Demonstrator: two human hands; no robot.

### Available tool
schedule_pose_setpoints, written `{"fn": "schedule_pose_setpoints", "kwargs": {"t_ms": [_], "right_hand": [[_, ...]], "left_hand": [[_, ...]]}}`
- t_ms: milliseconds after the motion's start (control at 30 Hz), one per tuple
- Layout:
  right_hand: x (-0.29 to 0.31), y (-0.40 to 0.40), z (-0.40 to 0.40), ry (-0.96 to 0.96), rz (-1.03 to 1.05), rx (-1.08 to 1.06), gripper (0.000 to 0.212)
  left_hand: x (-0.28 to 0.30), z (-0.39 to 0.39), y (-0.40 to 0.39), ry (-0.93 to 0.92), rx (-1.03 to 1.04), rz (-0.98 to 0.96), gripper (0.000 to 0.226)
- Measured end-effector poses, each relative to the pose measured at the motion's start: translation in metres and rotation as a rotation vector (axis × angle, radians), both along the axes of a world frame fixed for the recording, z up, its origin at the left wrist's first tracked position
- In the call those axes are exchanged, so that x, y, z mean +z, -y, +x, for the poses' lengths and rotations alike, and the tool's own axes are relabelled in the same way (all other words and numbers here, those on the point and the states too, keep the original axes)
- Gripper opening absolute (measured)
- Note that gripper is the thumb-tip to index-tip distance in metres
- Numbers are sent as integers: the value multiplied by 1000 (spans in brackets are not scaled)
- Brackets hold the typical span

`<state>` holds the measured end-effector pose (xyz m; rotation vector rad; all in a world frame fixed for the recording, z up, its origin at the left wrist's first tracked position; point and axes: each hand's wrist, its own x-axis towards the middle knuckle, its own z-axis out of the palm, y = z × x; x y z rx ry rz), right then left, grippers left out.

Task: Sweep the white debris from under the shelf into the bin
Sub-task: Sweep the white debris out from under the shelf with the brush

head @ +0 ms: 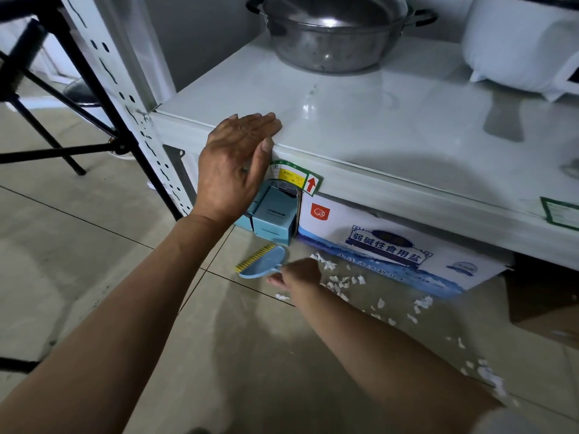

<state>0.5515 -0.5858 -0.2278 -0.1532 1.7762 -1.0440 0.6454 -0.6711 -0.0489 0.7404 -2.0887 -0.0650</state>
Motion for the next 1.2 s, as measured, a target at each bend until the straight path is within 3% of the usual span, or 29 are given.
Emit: {"fn": "schedule_pose_setpoints", "kwargs": {"t_ms": [100, 300, 400, 533, 700, 900, 933, 1067, 1200], "right_hand": [[-4, 8, 3, 13, 11, -33, 36], [-8, -46, -60, -177, 101, -102, 44], [1, -87, -91, -162, 158, -149, 22], [9, -136, -116, -206, 264, -160, 24], [21, -144, -104, -170, 167, -131, 29], [8, -96, -33, -124, 6, 41, 10], [4, -88, -23, -143, 18, 69, 10], [-1, -73, -8, -220, 85, 178, 45], [-13, -89, -40, -316, 194, 219, 43]], "left_hand": [[0, 1, 1, -8, -3, -3, 32], [2, 1, -1, -6, -15, 43, 32], [7, 3, -4, 36, -11, 58, 33], [13, 0, -12, 71, 44, 73, 36], [21, -34, -44, 74, 35, 64, 36], [18, -90, -87, 152, -204, -71, 35], [14, -96, -92, 152, -216, -74, 35], [6, -105, -96, 101, -203, -84, 34], [1, -108, -96, 36, -188, -108, 30]]}}
